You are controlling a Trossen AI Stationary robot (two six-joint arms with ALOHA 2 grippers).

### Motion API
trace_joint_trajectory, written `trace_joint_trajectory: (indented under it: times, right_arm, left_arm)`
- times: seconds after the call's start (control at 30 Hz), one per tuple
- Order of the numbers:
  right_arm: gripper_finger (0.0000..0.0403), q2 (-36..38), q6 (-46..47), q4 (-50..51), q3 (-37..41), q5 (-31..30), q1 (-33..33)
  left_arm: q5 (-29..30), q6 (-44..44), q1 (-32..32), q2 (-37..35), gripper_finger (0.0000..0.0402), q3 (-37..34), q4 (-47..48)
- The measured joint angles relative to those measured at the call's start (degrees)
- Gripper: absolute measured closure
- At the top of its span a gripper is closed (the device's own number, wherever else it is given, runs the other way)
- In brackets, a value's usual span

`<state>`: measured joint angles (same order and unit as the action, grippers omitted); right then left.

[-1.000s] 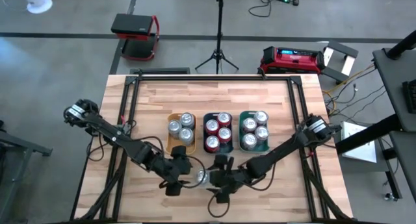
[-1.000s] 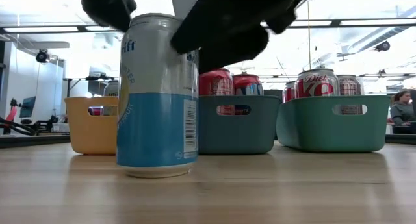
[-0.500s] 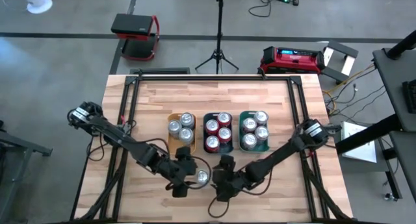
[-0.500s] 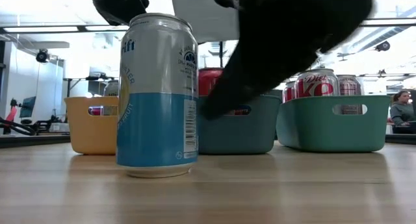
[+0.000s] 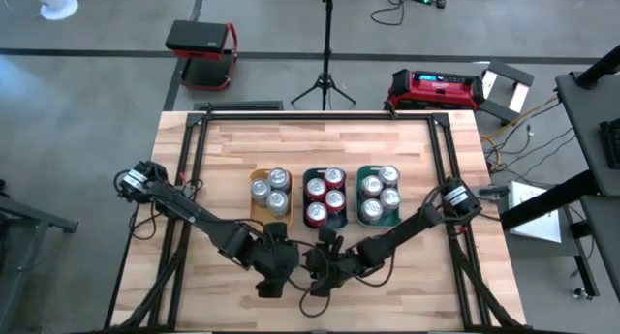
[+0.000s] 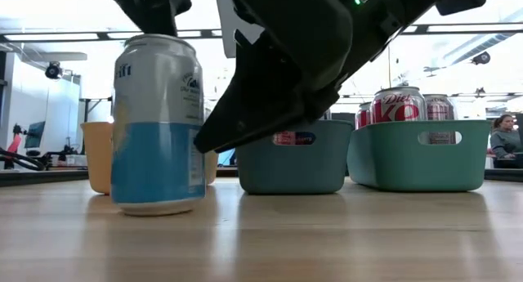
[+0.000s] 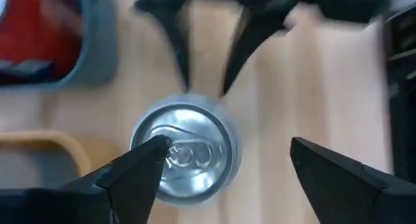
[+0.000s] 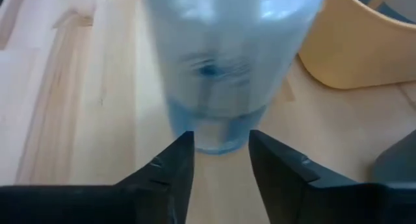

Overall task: Sort soda cans
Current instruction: Put the blue-white soda can into the yellow bin

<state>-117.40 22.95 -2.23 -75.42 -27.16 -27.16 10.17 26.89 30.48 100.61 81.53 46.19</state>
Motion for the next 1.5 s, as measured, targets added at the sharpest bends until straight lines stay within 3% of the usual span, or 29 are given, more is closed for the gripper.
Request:
trace_joint_trajectory:
  times: [0.17,0.4,0.87,1.1,1.5]
  right_arm:
    - [0.0272,0.3,0.0,-0.3,0.0,0.0,-0.3]
    - [0.0235,0.3,0.0,-0.3,0.0,0.0,-0.3]
    - [0.0148,0.3,-0.3,-0.7,0.0,0.1,-0.5]
    - [0.0105,0.3,-0.1,-0.7,0.0,0.1,-0.5]
    - [0.0052,0.3,0.0,-0.8,0.1,0.1,-1.0]
  left_arm:
    - [1.7,0.6,-0.5,1.4,0.0058,3.9,11.1]
    - [2.4,0.6,-1.0,1.0,0.0025,7.7,11.7]
    - [2.7,-3.8,-8.0,0.9,0.0023,6.2,11.6]
    - [-0.3,-4.5,-8.9,1.4,0.0023,5.3,9.4]
    - [-2.4,-5.8,-9.8,9.2,0.0023,5.3,8.5]
